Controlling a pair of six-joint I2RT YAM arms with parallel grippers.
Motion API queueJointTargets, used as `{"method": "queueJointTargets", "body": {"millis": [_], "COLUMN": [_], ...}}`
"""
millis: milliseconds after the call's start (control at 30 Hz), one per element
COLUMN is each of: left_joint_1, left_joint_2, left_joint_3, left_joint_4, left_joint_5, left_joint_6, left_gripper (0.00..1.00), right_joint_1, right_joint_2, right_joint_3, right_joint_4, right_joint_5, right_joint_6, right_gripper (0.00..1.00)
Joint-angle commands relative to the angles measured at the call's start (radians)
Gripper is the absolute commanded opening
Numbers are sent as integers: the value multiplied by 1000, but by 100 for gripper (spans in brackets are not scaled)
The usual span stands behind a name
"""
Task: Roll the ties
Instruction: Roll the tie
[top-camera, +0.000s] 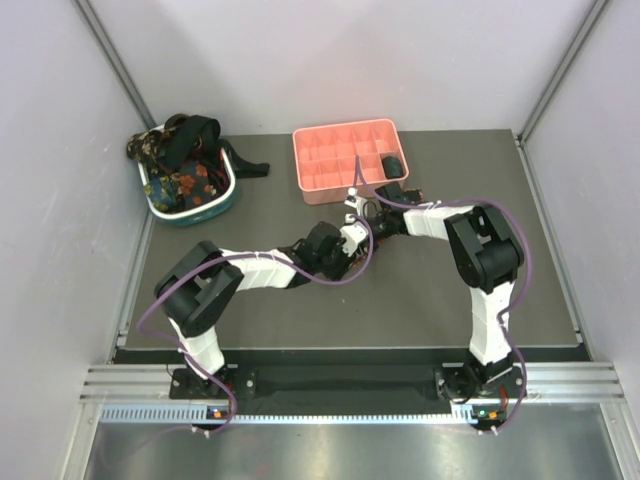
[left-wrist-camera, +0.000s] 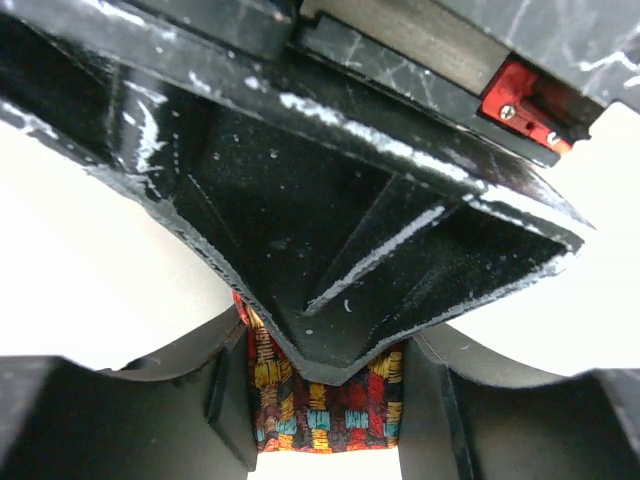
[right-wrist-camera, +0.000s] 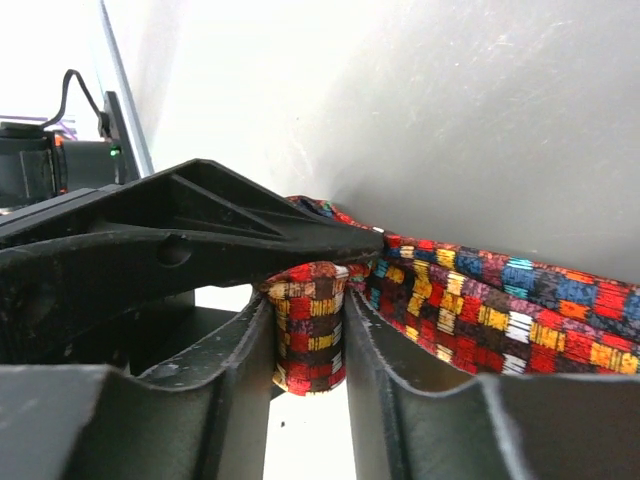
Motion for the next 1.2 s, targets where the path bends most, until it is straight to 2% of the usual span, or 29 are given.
{"method": "queueJointTargets", "body": {"millis": [0, 100, 267, 333, 433, 867, 1067, 1167], "left_joint_1": [4, 4, 4, 4, 4, 4, 4, 4], "left_joint_2": [12, 9, 12, 18, 26, 46, 61, 77], "left_joint_3": [1, 5, 5, 8, 15, 21, 54, 93], "left_joint_4": [-84, -98, -103, -107, -115, -138, -167, -250], "left_joint_5": [-51, -33, 4, 6, 15, 35, 39, 44], "left_joint_6": [-8, -13, -9, -8, -10, -35, -48, -64], "left_gripper": [48, 47, 47, 47, 47, 46, 46, 46], "right_joint_1": [-19, -23, -31, -34, -42, -95, -157, -163], "right_joint_2": [-5, -11, -14, -22, -49, -145, -266, -365], "right_joint_3": [1, -4, -7, -12, -30, -102, -206, -291], "right_joint_4": [6, 3, -2, 0, 26, 181, 291, 317], "right_joint_5": [86, 103, 108, 109, 112, 74, 144, 270], "right_joint_6": [-57, -58, -49, -46, -28, 110, 176, 190], "right_gripper": [33, 40, 38, 43, 45, 41, 41, 42]}}
